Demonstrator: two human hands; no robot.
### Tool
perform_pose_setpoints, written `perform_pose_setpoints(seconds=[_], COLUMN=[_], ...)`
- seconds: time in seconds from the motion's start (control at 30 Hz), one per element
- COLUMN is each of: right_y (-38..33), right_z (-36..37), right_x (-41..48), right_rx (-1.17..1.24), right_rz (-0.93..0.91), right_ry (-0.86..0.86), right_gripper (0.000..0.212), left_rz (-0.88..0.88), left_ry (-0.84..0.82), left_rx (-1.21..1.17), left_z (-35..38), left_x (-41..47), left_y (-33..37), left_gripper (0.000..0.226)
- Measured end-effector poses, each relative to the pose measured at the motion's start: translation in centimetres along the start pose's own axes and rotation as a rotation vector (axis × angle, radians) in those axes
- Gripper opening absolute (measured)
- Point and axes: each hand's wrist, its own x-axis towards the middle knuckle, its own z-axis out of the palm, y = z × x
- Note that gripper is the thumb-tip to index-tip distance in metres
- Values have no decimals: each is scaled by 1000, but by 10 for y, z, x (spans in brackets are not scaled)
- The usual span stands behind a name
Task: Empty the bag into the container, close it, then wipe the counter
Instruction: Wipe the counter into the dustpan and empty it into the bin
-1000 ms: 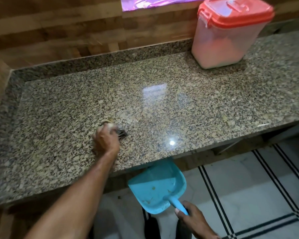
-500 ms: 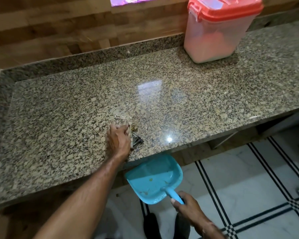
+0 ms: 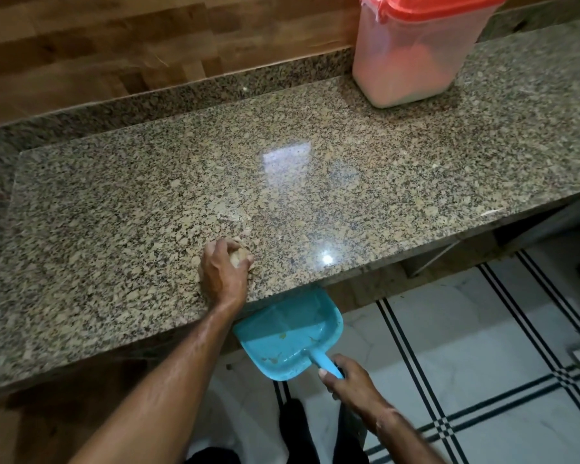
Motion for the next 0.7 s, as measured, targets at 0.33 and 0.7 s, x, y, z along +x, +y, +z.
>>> perform_pose_setpoints(seconds=[0.33,0.7], right_y=[1,29], right_z=[4,-5], right_x=[-3,7], right_rx=[4,-113], right_rz=[4,-1], right_ry=[-1,24], right_gripper=[19,8], left_rz=[115,-156], left_ry=[-22,145], left_rx=[68,-144], left_z=[-1,-7], left_x=[9,93], left_y=[-13,-3], left_gripper=[52,33])
